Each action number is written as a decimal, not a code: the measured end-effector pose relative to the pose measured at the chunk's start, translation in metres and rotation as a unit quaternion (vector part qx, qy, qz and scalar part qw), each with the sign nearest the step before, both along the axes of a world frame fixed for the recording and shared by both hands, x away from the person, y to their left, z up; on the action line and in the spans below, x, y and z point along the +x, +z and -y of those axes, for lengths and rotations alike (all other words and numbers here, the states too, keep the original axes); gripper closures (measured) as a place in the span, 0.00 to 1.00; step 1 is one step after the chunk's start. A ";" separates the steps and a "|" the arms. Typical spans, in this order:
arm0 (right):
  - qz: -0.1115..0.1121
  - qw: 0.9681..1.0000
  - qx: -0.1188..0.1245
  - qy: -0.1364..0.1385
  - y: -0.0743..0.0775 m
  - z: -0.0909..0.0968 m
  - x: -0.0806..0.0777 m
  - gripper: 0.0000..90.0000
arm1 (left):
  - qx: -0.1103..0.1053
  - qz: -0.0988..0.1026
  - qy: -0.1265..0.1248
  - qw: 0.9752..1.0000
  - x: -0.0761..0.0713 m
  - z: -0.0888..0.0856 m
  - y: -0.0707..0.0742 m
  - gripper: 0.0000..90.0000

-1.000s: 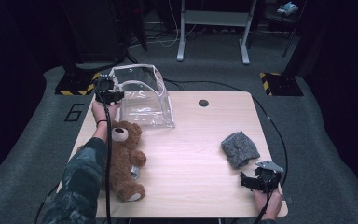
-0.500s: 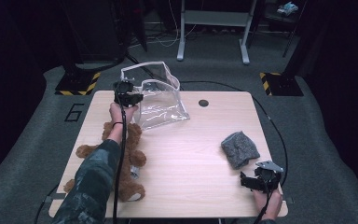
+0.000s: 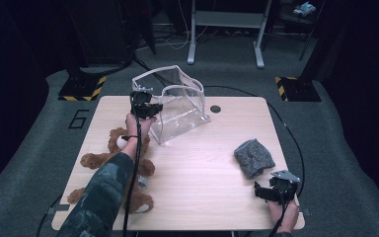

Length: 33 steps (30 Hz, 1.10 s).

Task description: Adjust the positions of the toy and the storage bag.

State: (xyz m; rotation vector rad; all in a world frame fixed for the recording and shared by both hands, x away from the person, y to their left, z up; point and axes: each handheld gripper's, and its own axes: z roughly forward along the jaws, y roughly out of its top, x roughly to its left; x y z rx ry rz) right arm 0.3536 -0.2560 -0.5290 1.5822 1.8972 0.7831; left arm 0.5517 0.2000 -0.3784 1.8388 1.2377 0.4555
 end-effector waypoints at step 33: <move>0.000 1.000 0.000 0.000 0.000 0.000 0.000 0.03 | 0.000 0.023 0.128 0.991 -0.031 -0.037 0.044 0.34</move>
